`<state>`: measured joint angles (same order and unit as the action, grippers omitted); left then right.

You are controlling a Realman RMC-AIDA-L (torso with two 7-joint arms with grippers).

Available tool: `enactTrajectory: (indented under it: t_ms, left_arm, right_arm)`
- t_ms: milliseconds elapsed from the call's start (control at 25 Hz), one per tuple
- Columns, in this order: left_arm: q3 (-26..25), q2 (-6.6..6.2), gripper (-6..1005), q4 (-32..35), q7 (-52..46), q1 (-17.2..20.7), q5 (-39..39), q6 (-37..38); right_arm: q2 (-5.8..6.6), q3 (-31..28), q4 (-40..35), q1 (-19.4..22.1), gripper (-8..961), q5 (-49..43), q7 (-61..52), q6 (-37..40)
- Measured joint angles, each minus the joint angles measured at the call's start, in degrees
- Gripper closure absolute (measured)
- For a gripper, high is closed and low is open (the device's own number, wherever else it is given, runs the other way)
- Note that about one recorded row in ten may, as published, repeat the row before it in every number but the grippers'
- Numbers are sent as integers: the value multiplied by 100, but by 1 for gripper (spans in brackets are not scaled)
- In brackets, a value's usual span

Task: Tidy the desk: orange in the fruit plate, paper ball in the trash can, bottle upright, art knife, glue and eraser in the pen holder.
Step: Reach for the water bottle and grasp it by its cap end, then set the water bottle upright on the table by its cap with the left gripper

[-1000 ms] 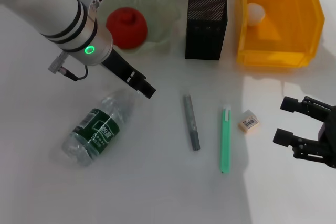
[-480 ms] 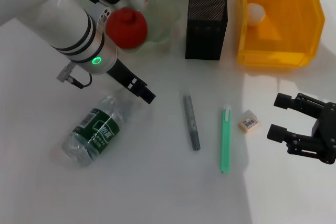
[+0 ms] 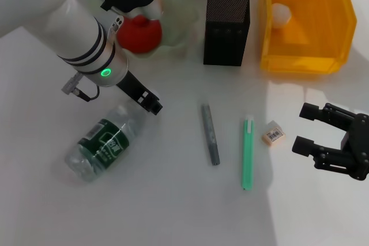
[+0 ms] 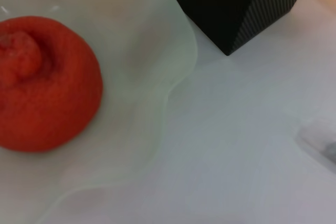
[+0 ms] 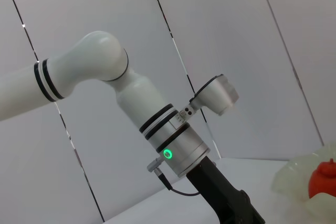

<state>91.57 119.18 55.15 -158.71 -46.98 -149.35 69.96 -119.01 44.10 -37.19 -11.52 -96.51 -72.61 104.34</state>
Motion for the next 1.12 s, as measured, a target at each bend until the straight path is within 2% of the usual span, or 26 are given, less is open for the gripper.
enactTrajectory:
  t_ms: [160,320,480,520,560,680,840,960,1120]
  left_arm:
    - [93,0,394,55,20,40,-28,-4]
    - [215,-23,491,1019,59,592,-37,2]
    - [14,-43,549,2044,302,1160,123,131]
    - [-237,-44,553,2512,643,1508,468,167]
    - [-237,-44,553,2512,643,1508,468,167]
    - [-609,-51,553,2971,1435,2012,1275,116]
    - [-1014,-53,552,3087,2356,2467,2199,-85]
    - [-1257,-53,552,2862,3066,2745,2984,-357]
    - [-1322,-48,552,2522,4229,3082,4079,-707]
  right_arm:
    - [1,-6,6,2,104,0,1,1]
    - [1,-7,9,26,104,1,2,19]
    - [-2,-6,11,44,105,1,1,17]
    - [-5,-7,19,48,105,5,1,14]
    - [-5,-7,33,47,105,12,2,12]
    - [2,-7,85,27,105,26,2,8]
    - [18,-11,151,-49,105,33,2,-4]
    - [16,-16,152,-102,105,39,-2,-10]
    - [10,-70,158,-170,106,41,-22,-11]
